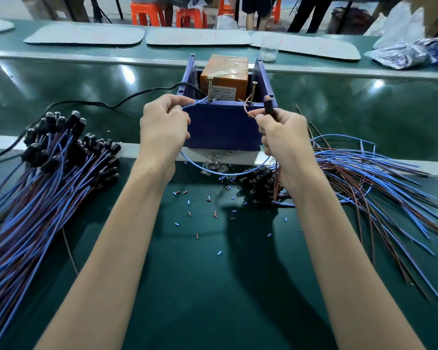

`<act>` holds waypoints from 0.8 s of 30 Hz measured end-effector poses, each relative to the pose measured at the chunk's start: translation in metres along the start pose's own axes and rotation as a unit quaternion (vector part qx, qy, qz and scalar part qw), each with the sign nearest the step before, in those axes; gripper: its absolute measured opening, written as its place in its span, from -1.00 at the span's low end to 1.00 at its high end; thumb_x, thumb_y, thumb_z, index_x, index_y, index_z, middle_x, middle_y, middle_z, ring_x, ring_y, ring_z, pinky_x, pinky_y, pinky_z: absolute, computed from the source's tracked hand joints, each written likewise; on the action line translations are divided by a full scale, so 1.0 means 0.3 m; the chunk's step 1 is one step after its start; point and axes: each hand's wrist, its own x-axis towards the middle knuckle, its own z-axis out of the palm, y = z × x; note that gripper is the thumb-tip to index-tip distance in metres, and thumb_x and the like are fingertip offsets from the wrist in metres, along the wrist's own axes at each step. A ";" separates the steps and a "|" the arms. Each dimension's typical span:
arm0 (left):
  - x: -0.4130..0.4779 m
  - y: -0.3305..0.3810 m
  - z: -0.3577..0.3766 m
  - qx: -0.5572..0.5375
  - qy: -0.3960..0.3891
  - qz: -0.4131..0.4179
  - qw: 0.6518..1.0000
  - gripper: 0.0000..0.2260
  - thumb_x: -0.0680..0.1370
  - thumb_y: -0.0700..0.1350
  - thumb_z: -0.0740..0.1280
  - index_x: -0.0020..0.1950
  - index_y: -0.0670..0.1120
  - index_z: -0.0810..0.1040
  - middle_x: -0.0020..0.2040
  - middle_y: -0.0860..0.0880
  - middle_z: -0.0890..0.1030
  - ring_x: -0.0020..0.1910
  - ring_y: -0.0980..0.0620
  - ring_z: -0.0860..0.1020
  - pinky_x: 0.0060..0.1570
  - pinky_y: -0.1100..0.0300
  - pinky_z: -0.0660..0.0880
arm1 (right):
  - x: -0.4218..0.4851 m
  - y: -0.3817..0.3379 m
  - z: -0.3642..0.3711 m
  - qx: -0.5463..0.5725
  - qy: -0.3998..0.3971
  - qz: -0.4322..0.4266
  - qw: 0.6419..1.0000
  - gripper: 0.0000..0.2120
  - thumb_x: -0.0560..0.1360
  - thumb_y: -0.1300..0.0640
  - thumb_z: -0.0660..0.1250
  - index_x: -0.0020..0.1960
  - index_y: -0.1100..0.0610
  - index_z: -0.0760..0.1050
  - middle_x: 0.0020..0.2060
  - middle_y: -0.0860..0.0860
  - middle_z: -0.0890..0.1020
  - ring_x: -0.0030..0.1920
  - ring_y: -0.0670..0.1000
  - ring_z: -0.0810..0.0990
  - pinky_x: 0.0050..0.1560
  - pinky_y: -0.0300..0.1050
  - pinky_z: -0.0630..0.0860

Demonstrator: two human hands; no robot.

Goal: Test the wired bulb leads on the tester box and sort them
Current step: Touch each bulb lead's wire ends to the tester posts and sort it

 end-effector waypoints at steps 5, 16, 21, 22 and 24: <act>0.000 0.003 0.000 -0.002 -0.001 0.000 1.000 -0.68 0.58 -0.27 0.08 -0.13 0.01 0.58 -0.39 0.05 0.45 -0.55 0.21 0.34 -0.49 0.39 0.31 | 0.002 0.007 0.001 -0.007 -0.009 0.003 1.000 -0.74 0.55 0.23 0.23 -0.25 0.02 0.55 -0.50 -0.20 0.38 -0.38 -0.13 0.26 -0.32 -0.25 0.19; -0.003 0.005 -0.003 -0.007 0.000 -0.004 1.000 -0.67 0.56 -0.28 0.10 -0.19 0.04 0.57 -0.39 0.06 0.46 -0.55 0.20 0.34 -0.49 0.39 0.32 | 0.002 -0.001 0.005 -0.007 -0.004 0.006 1.000 -0.74 0.56 0.24 0.22 -0.21 0.02 0.58 -0.45 -0.16 0.38 -0.36 -0.14 0.27 -0.29 -0.26 0.20; -0.003 0.004 -0.007 -0.007 -0.002 -0.006 1.000 -0.68 0.56 -0.28 0.10 -0.17 0.03 0.57 -0.38 0.05 0.45 -0.56 0.20 0.33 -0.49 0.39 0.31 | 0.001 -0.020 -0.010 0.037 -0.015 0.011 0.999 -0.74 0.56 0.26 0.20 -0.21 0.05 0.58 -0.58 -0.20 0.27 -0.53 -0.17 0.19 -0.47 -0.33 0.15; -0.003 0.004 -0.006 -0.008 -0.002 -0.006 1.000 -0.68 0.56 -0.28 0.10 -0.16 0.03 0.57 -0.38 0.05 0.45 -0.57 0.20 0.33 -0.49 0.38 0.31 | 0.001 -0.023 -0.013 0.046 -0.017 0.012 0.999 -0.73 0.56 0.27 0.20 -0.20 0.06 0.58 -0.58 -0.19 0.26 -0.55 -0.16 0.17 -0.51 -0.35 0.13; -0.004 0.004 -0.006 -0.007 -0.002 -0.006 1.000 -0.68 0.56 -0.28 0.10 -0.16 0.02 0.57 -0.38 0.05 0.45 -0.58 0.21 0.33 -0.50 0.38 0.31 | 0.002 -0.028 -0.019 0.054 -0.019 0.013 0.998 -0.74 0.57 0.27 0.19 -0.18 0.06 0.58 -0.58 -0.18 0.24 -0.57 -0.16 0.15 -0.55 -0.35 0.12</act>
